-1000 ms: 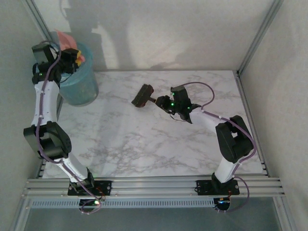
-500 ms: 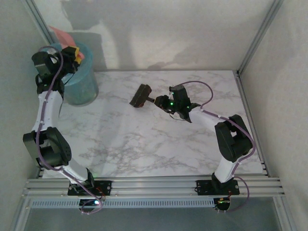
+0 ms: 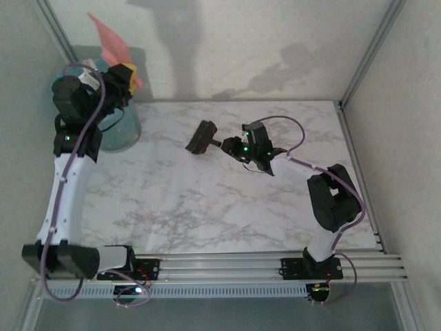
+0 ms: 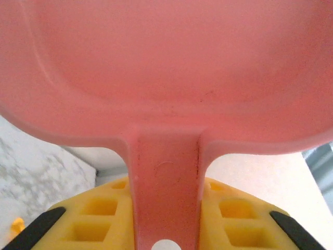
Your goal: Sweep away the paper scraps from the table
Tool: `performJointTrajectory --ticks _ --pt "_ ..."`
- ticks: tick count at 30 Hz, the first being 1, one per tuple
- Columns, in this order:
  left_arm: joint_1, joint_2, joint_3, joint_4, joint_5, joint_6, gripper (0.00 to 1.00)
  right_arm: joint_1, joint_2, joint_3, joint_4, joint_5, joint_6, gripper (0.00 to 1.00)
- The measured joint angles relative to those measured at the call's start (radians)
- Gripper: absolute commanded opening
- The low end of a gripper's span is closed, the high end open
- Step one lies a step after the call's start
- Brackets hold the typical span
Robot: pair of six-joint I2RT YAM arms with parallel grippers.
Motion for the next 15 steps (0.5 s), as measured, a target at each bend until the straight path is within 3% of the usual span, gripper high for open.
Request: performJointTrajectory --ticks 8,15 --pt "-0.250 -0.213 -0.277 -0.077 -0.163 0.141 0.00 0.003 -0.120 -0.087 -0.011 0.100 -0.025 0.00" --pt "-0.520 -0.186 -0.527 -0.227 -0.349 0.227 0.00 -0.009 -0.340 -0.215 -0.016 0.248 -0.041 0.00"
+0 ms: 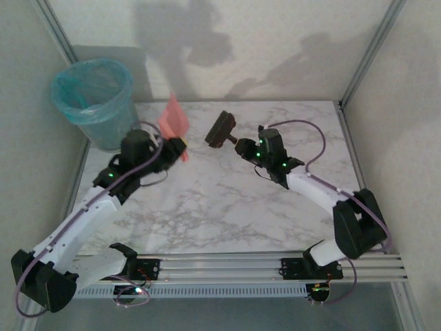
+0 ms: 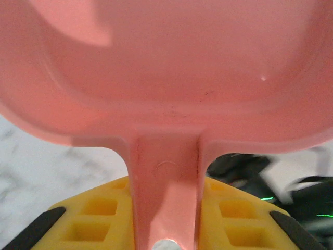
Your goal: Sweep away the paper scraps from the table
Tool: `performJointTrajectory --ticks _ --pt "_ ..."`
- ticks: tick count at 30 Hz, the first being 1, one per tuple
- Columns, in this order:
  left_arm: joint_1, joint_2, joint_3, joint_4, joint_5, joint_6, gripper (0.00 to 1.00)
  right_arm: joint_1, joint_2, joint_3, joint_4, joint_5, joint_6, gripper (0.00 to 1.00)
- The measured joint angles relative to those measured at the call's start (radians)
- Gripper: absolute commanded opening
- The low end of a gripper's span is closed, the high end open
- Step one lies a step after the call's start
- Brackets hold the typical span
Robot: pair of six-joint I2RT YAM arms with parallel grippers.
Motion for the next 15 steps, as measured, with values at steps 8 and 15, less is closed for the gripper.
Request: performJointTrajectory --ticks 8,15 --pt "-0.372 0.064 -0.018 -0.120 -0.234 0.043 0.00 -0.028 -0.234 -0.155 0.005 0.184 0.008 0.00" --pt "-0.622 0.270 -0.040 -0.159 -0.322 0.069 0.00 -0.075 -0.442 -0.228 -0.079 0.326 0.069 0.00"
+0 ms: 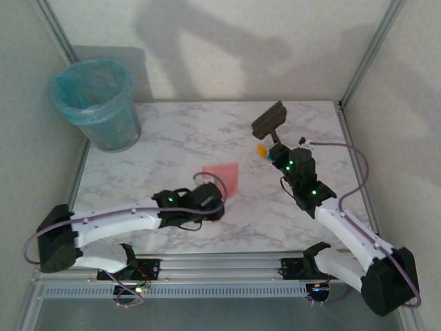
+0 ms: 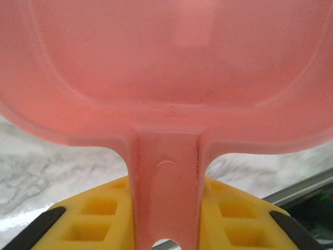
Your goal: Sweep away the paper scraps from the table
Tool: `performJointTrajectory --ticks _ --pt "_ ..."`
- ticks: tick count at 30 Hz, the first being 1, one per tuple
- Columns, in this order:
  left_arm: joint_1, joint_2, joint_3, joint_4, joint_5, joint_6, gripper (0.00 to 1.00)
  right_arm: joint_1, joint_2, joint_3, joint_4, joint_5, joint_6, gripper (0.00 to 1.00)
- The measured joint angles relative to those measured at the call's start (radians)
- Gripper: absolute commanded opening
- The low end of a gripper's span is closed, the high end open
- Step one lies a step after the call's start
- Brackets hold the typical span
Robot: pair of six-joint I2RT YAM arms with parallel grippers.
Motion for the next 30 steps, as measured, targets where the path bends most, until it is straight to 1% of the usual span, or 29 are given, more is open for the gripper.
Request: performJointTrajectory --ticks 3,6,11,17,19,23,30 --pt "-0.061 0.061 -0.002 0.001 -0.006 0.023 0.00 -0.004 -0.094 0.025 -0.121 0.079 0.043 0.00" --pt "-0.089 0.105 -0.002 0.007 -0.010 0.052 0.00 -0.011 -0.163 0.096 -0.286 0.161 0.073 0.00" --pt "-0.101 0.175 0.000 0.014 -0.008 0.116 0.00 -0.034 -0.243 0.185 -0.478 0.246 0.076 0.00" --pt "-0.106 0.281 0.065 0.002 -0.002 0.215 0.00 -0.077 -0.255 0.246 -0.707 0.288 0.072 0.00" --pt "-0.107 0.328 0.105 -0.002 0.000 0.244 0.00 -0.104 -0.262 0.239 -0.742 0.278 0.072 0.00" --pt "-0.108 0.426 0.197 -0.024 0.002 0.296 0.00 -0.180 -0.275 0.202 -0.755 0.208 0.069 0.00" --pt "-0.107 0.607 0.434 -0.118 -0.024 0.383 0.00 -0.343 -0.182 0.199 -0.749 0.032 0.075 0.00"
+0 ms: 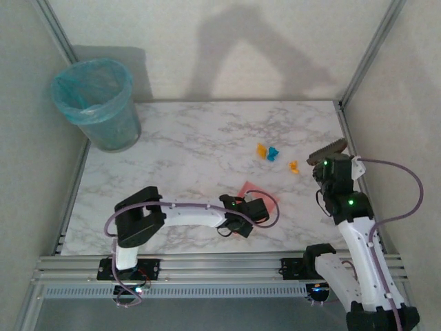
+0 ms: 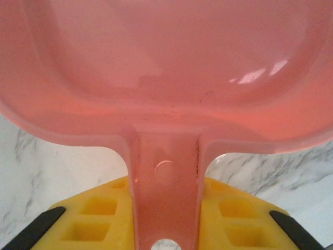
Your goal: Sweep away the paper scraps from the table
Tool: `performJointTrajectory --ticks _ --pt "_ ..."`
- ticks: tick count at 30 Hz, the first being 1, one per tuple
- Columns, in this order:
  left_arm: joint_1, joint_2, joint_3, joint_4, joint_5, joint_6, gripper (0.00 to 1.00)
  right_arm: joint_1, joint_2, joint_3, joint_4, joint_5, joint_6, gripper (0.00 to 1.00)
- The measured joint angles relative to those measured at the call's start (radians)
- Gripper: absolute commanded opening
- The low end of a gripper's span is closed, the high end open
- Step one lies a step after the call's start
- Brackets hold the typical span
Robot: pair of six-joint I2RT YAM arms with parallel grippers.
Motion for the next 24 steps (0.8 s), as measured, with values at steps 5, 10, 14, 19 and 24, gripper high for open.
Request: performJointTrajectory --ticks 5,10,14,19,24 --pt "0.009 0.076 0.088 -0.046 0.000 0.036 0.00 -0.032 0.012 -0.002 0.030 -0.063 0.002 0.00" --pt "0.024 0.146 0.185 -0.072 -0.015 0.064 0.00 -0.053 0.082 -0.002 0.071 -0.105 0.001 0.00" --pt "0.052 0.177 0.224 -0.063 -0.027 0.088 0.00 -0.055 0.117 -0.002 0.075 -0.126 0.000 0.00" --pt "0.072 0.166 0.181 -0.011 -0.049 0.102 0.00 -0.059 0.132 -0.002 0.074 -0.140 -0.005 0.00" --pt "0.072 0.138 0.123 0.043 -0.064 0.106 0.00 -0.060 0.135 -0.002 0.073 -0.145 -0.007 0.00"
